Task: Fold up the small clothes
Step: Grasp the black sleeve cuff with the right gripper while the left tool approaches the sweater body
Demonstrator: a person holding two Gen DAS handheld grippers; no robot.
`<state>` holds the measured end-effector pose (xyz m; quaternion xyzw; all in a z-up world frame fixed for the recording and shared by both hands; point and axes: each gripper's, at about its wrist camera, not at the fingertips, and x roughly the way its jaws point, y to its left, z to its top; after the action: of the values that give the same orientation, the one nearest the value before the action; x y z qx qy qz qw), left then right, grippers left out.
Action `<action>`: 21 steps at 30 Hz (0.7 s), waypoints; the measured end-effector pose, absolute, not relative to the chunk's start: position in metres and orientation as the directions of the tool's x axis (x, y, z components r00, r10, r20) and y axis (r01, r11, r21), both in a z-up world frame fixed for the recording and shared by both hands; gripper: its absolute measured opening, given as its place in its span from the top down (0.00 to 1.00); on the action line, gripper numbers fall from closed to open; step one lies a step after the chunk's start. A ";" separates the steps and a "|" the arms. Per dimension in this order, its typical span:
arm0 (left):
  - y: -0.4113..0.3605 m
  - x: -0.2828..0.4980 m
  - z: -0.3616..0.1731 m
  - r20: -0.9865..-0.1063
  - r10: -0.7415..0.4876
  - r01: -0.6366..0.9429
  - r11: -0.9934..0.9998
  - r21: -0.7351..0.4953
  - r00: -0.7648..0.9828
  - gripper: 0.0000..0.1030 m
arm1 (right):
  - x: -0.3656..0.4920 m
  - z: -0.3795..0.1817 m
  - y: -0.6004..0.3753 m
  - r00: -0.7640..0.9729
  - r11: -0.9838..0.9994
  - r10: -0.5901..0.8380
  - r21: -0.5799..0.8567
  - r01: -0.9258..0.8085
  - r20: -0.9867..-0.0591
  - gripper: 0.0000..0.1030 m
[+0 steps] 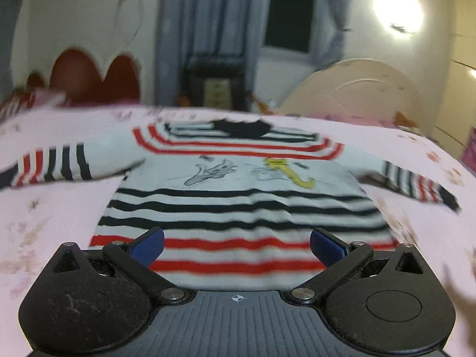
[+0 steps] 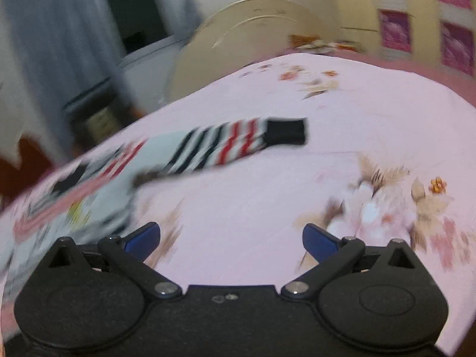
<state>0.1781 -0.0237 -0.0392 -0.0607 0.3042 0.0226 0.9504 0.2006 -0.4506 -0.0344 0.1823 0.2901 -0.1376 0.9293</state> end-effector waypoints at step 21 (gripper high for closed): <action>-0.037 0.335 -0.083 -0.745 0.023 -0.241 0.952 -0.186 0.667 0.00 | 0.347 -0.114 -0.596 0.823 0.655 -0.075 0.595 0.466 -0.562 0.78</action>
<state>0.3351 -0.0371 -0.0834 -0.1358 0.4013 0.0733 0.9028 0.3466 -0.5958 -0.1138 0.3856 0.2537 -0.1547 0.8735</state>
